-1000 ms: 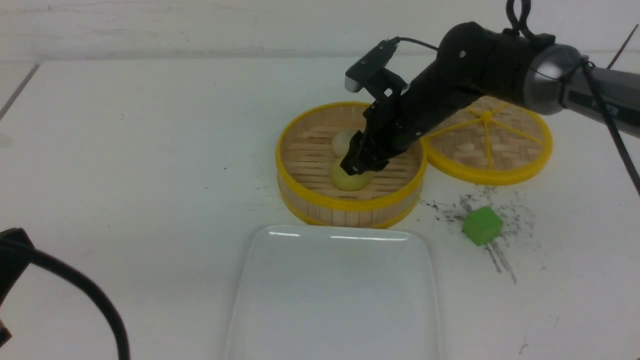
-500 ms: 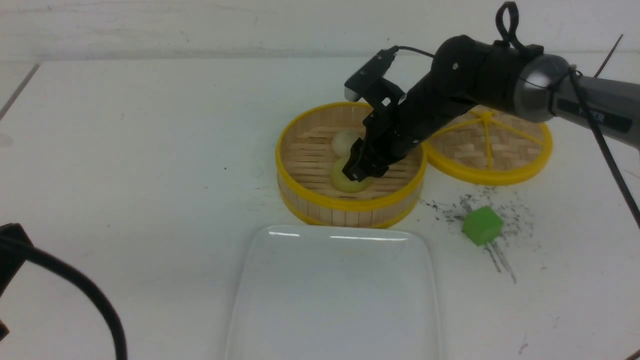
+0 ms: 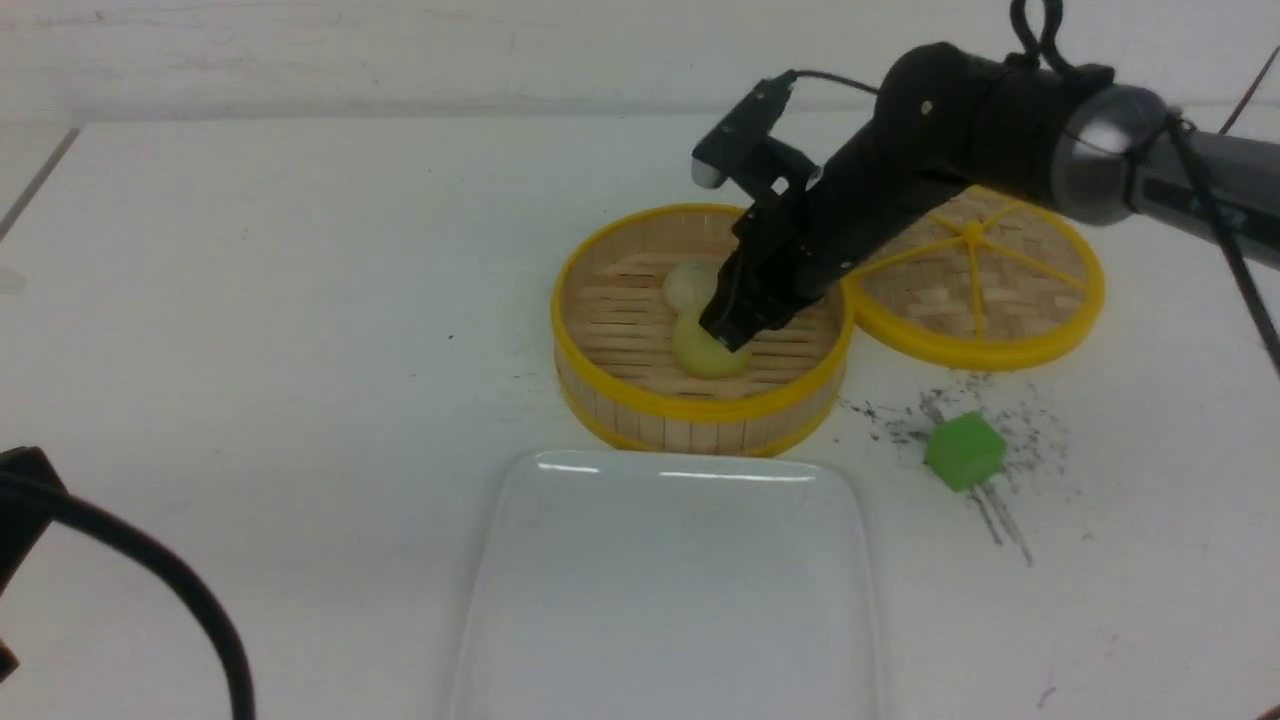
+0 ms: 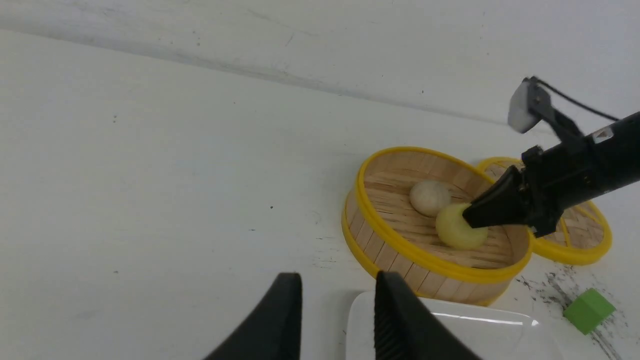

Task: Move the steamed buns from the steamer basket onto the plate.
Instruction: Use the right arm to put the steamed stuffed bun into the plate

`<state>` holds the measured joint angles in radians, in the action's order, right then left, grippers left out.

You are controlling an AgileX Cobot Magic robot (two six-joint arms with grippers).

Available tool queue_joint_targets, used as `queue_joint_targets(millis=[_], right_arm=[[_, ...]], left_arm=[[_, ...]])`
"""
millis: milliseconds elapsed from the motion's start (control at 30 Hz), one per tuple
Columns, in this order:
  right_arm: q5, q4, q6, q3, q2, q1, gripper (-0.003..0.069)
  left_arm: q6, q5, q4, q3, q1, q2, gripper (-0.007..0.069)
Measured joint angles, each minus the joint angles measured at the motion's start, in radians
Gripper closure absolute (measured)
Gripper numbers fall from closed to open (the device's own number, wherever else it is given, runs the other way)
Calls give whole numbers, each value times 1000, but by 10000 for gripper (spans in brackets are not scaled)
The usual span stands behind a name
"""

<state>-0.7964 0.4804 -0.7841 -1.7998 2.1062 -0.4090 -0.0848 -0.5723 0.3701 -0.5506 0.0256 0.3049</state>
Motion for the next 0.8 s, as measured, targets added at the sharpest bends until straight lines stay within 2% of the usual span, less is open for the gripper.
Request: queue_joint_targets(millis=[267,467,500,600,800], right_arm=[[-66,-1,21,-1,-250,7,641],[-284,-5,99,-1,-374,11,640],[-382,-7,114,-1,-401,11,640],[-439,-5,122,27,-430,11,639],[-443,1,142,203,-468,11,638]], left_arm=[[0,0,0,0,0,0,384],[0,0,0,0,0,0,384],[0,0,0,0,0,0,384],[0,0,0,0,0,0,384],[0,0,0,0,0,0,384]])
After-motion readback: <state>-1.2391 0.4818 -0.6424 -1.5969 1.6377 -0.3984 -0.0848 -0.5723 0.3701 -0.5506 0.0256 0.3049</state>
